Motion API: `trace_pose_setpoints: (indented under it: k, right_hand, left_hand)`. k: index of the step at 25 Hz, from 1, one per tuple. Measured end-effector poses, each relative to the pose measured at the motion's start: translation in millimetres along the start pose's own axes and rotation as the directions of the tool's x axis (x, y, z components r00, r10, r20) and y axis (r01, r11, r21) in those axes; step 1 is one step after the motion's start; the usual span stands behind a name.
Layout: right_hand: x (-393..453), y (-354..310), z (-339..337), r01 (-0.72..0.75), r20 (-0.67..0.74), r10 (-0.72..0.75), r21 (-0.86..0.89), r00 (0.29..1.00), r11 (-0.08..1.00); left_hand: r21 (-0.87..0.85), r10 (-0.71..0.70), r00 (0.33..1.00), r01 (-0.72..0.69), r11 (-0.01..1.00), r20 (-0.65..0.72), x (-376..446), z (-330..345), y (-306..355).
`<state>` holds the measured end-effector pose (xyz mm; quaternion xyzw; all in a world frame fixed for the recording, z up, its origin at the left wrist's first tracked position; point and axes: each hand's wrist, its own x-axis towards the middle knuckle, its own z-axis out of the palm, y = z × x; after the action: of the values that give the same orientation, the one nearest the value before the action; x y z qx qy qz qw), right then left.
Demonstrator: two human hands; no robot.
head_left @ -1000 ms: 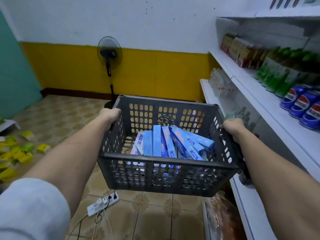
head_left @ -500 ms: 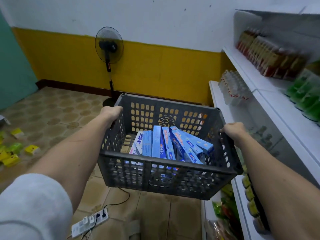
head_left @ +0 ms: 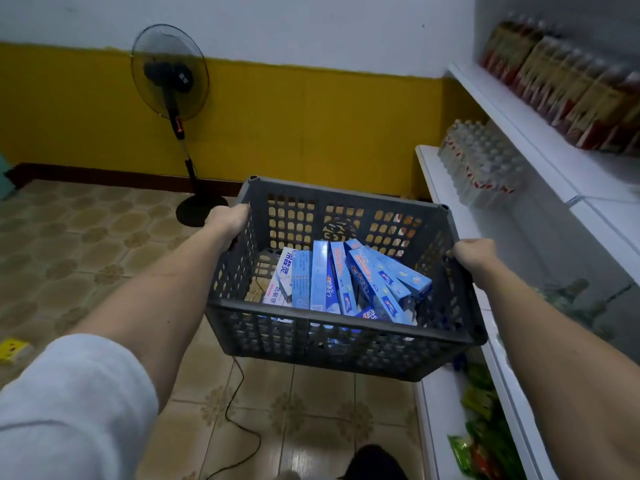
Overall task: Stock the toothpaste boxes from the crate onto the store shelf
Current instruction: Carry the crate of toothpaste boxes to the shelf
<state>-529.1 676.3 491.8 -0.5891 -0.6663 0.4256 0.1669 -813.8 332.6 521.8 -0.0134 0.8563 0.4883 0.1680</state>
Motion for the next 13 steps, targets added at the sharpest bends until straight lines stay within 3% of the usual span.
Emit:
trace_pose_setpoints:
  k: [13]
  right_hand:
    - [262,-121,90,0.005,0.052,-0.004,-0.033,0.999,0.999]
  left_hand:
    - [0.002,-0.047,0.999,0.047,0.999,0.023,232,132,120]
